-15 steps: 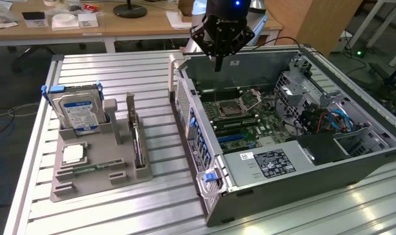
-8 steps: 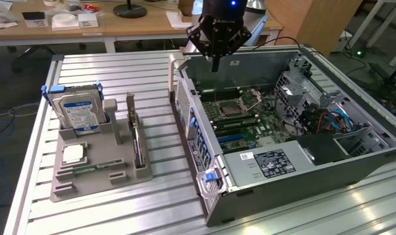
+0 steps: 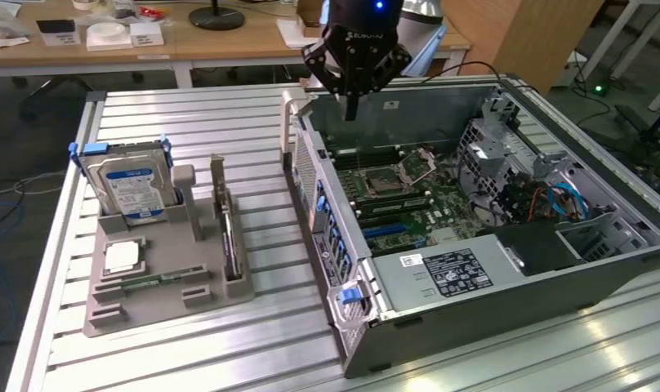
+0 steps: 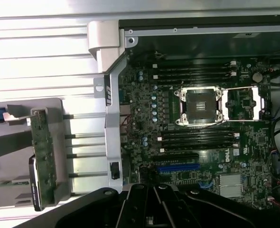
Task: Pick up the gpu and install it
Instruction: 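Reach for the gpu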
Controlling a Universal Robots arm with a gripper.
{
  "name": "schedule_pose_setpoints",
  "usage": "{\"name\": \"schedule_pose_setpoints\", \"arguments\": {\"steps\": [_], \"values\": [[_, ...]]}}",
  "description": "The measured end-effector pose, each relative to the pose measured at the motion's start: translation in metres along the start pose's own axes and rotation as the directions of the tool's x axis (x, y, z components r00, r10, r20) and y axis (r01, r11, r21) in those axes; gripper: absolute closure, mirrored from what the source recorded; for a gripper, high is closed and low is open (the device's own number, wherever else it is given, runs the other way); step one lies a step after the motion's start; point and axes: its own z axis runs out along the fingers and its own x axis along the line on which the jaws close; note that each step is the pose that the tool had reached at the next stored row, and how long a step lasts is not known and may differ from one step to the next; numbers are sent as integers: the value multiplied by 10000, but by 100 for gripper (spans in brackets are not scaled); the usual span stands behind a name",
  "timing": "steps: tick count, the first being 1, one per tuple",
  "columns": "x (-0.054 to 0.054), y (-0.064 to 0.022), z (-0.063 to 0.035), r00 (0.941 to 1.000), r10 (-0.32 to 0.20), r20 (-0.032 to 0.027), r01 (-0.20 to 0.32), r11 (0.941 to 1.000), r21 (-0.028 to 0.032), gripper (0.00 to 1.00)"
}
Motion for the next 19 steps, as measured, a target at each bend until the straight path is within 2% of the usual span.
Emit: {"name": "schedule_pose_setpoints", "arguments": {"steps": [19], "values": [[204,-21,-6,10000,0,0,0,10000,0,89]]}}
